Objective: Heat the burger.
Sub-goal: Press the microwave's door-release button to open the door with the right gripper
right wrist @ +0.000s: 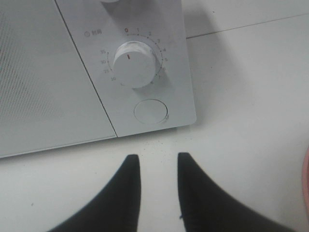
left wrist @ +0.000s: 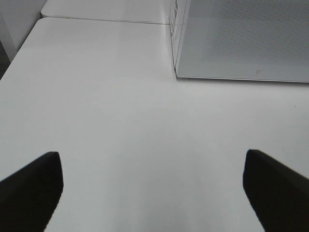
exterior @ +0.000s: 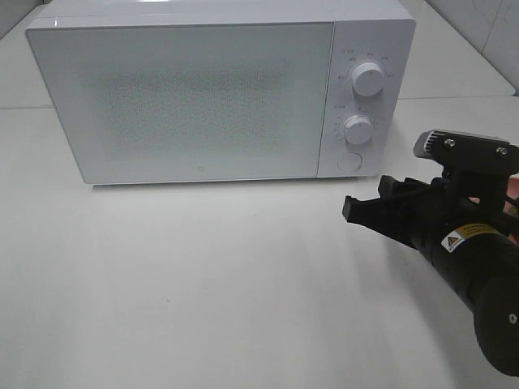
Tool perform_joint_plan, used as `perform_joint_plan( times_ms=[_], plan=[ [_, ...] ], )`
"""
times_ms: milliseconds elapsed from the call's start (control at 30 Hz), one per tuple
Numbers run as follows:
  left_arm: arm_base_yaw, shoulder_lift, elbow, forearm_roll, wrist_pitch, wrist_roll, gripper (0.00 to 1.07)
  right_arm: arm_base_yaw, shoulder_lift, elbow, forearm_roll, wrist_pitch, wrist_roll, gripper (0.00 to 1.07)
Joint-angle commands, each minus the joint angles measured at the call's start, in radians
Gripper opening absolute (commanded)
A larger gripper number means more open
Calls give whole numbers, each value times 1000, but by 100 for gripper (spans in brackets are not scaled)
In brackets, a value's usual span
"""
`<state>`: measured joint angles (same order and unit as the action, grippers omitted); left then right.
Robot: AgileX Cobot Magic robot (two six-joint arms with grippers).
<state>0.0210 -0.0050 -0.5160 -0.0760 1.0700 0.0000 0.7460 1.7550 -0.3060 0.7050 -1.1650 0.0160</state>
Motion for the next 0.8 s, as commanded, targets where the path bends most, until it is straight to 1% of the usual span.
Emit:
perform_joint_plan(
  times_ms=[33, 67, 167, 200, 233, 267, 300, 333, 367, 400, 433, 467, 533, 800],
  plan=[
    [2, -7, 0, -3, -1, 0, 93, 6, 0, 0, -8, -44, 137, 9],
    [2, -7, 0, -3, -1, 0, 93, 6, 0, 0, -8, -50, 232, 4],
    [2, -7, 0, -3, -1, 0, 93, 5, 0, 0, -8, -50, 284, 2],
    [2, -7, 0, -3, -1, 0, 93, 5, 0, 0, -10, -46, 441, 0],
    [2, -7, 0, -3, -1, 0, 93, 5, 0, 0, -13, -43, 532, 0],
    [2, -7, 0, -3, -1, 0, 93, 5, 0, 0, -13, -43, 532, 0],
    [2, -7, 0, -3, -1, 0, 93, 5, 0, 0, -19, -29, 707, 0],
    [2, -7, 0, -3, -1, 0, 93, 5, 0, 0, -19, -21, 801, 0],
    [2, -7, 0, -3, -1, 0, 93, 5, 0, 0, -19, -21, 801, 0],
    [2, -7, 0, -3, -1, 0, 93, 5, 0, 0, -26, 0, 944, 0],
    [2, -7, 0, -3, -1, 0, 93, 5, 0, 0, -36, 12, 1007, 0],
    [2, -7, 0, -3, -1, 0, 93, 5, 0, 0, -36, 12, 1007, 0],
    [2, -7, 0, -3, -1, 0, 93, 5, 0, 0, -76, 45, 1159, 0],
    [2, -7, 0, -3, -1, 0, 93, 5, 0, 0, -98, 56, 1244, 0]
  ],
)
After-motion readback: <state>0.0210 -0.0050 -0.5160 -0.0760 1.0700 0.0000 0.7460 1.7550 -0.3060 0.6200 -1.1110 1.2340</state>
